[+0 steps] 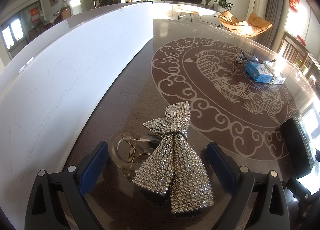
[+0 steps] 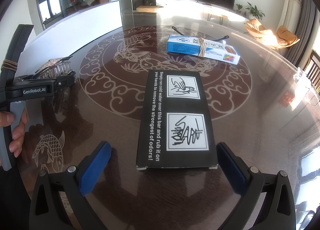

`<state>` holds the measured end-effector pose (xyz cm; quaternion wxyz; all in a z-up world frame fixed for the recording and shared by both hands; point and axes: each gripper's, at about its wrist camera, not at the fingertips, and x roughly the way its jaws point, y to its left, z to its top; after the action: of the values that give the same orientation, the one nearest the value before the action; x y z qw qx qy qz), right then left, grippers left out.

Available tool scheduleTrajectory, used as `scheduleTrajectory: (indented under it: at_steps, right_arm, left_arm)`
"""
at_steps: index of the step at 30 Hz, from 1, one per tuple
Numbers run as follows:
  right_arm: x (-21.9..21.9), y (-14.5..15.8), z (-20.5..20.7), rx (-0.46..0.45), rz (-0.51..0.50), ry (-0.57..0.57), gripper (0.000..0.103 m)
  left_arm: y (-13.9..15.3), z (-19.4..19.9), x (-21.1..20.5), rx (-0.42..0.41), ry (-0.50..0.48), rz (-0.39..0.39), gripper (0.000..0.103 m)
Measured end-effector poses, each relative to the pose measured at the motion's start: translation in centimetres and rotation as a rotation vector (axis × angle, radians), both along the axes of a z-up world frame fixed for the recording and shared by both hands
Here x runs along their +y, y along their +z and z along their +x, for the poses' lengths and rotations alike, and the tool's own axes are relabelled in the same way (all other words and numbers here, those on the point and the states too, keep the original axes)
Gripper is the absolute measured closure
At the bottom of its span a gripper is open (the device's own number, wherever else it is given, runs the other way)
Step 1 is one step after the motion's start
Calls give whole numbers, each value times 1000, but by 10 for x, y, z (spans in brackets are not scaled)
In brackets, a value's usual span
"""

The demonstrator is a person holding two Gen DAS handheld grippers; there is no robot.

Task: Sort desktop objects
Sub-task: 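Hold the sandal in the left tool and the black box in the right tool, then carry the sandal with the left tool while the right tool carries the black box into the bin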

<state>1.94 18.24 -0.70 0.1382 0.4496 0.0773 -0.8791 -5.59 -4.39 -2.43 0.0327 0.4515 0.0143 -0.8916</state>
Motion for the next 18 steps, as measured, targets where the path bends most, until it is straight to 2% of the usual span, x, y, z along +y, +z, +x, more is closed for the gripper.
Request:
scheduleTrajectory:
  at_steps: [6,8,10,14,15,16,17,18]
  right_arm:
    - [0,0,0,0,1,0,0]
    - [0,0,0,0,0,-1,0]
    - [0,0,-3,-1,-3,2,0]
    - [-4,2,-22,-90,27,57,1]
    - [-3,5,-26,-98,31,50,5]
    - [-1,9,-28,-88,28,44,30]
    - [1,13,-30,-91,31,31,44]
    - [3,14,-33,-122,16,29,44]
  left_arm:
    - [0,0,0,0,0,0,5]
    - [-1,-1,1,-8,-9,4,0]
    - [-1,-2,2,-13,-24,3,0]
    - [-1,-3,5,-17,-71,4,0]
    - [2,-1,7,5,-92,3,21]
    - [5,3,9,34,-115,-4,47]
    - [7,6,10,43,-135,8,56]
    - [9,8,10,34,-146,29,56]
